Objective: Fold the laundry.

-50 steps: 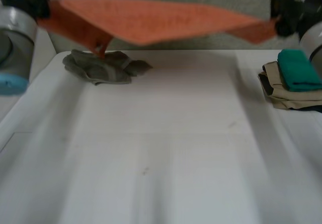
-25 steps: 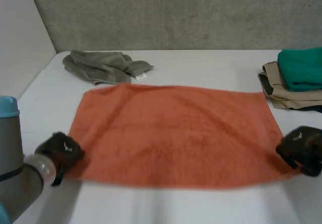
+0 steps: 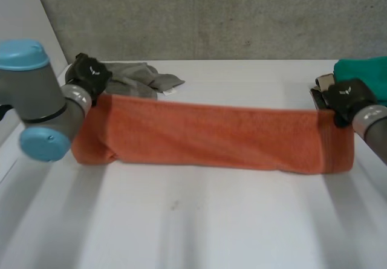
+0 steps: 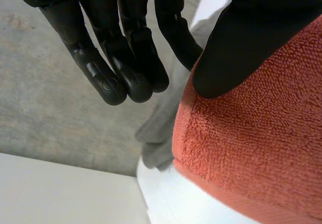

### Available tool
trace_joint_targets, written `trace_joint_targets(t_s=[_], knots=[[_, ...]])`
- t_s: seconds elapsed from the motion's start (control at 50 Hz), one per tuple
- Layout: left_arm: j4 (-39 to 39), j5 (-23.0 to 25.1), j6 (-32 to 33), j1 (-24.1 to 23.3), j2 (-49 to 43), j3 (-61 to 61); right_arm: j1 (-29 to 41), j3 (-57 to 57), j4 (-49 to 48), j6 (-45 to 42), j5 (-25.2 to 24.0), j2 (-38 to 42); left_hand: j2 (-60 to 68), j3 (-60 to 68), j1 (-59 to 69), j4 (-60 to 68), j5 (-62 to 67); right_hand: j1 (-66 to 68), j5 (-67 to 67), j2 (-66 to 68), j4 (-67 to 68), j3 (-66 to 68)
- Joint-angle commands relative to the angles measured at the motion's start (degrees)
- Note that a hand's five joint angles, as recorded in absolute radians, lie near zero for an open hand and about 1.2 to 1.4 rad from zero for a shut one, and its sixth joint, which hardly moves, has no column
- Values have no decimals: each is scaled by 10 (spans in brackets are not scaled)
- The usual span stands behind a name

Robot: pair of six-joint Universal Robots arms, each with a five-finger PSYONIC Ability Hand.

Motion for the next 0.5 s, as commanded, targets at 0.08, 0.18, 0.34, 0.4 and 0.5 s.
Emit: trace_joint_targets(t_s=[0.08, 0.18, 0.34, 0.4, 0.5], knots=[[4, -14, -5, -11, -150, 191, 40, -155, -117, -1, 66, 152, 113, 118, 136, 113, 128, 154, 111, 129, 118, 120], [2, -7, -21, -23, -219, 279, 54, -272, -117, -14, 79, 252, -161, -157, -139, -162, -146, -494, -537, -519, -530, -527], [-16, -45, -71, -42, -204, 270, 64, -288, -7, 4, 109, 243, -587, -582, -564, -587, -572, -546, -589, -571, -582, -580], [-14, -45, -100, -41, -166, 222, 53, -228, 73, 50, 81, 172, -587, -582, -564, -587, -572, -546, -589, -571, -582, -580], [-4, -33, -137, -40, -110, 143, 35, -126, 119, 75, 23, 86, -587, -582, -564, -587, -572, -546, -589, -571, -582, -580]])
